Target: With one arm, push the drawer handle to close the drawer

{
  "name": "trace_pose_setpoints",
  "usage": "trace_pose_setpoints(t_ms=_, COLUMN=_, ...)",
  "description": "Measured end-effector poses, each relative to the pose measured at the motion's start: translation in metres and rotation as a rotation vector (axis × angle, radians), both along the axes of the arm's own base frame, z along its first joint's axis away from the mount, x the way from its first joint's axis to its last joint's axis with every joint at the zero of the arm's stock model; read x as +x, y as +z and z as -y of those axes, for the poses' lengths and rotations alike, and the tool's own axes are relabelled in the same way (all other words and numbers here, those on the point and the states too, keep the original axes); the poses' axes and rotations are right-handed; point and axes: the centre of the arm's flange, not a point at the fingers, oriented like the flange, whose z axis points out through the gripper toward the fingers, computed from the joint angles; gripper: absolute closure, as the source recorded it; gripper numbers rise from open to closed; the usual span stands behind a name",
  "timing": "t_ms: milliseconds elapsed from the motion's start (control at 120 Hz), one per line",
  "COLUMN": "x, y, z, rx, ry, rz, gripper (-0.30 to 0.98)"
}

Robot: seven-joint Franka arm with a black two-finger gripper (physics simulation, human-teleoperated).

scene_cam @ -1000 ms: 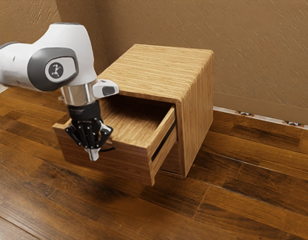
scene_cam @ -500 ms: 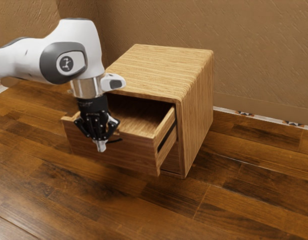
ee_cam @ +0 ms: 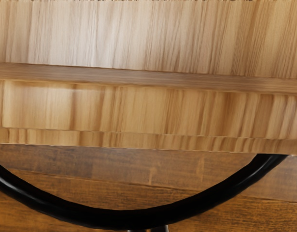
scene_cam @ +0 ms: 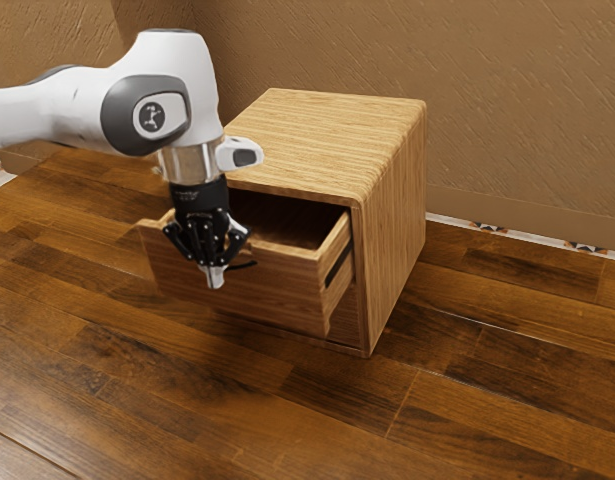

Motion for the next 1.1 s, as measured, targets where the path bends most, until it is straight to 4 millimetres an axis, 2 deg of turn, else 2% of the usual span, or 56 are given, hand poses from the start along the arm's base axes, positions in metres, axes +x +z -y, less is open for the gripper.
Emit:
trace_pose_setpoints(t_ms=333, x=0.029, y=0.001, z=-0.002, rx=-0.002, ry=-0.012, rz=0.014, gripper=0.78)
trace_pose_setpoints(t_ms=517, x=0.038, y=0.005, z=-0.002, rx=-0.011, ry=-0.019, rz=0.030, gripper=0.78)
trace_pose_setpoints(t_ms=842, x=0.054, y=-0.001, z=0.000, rx=-0.006, ry=-0.043, rz=0.044, gripper=0.79)
trace_pose_setpoints(t_ms=1100, x=0.075, y=0.000, z=-0.024, rx=-0.018, ry=-0.024, rz=0.067, gripper=0.79)
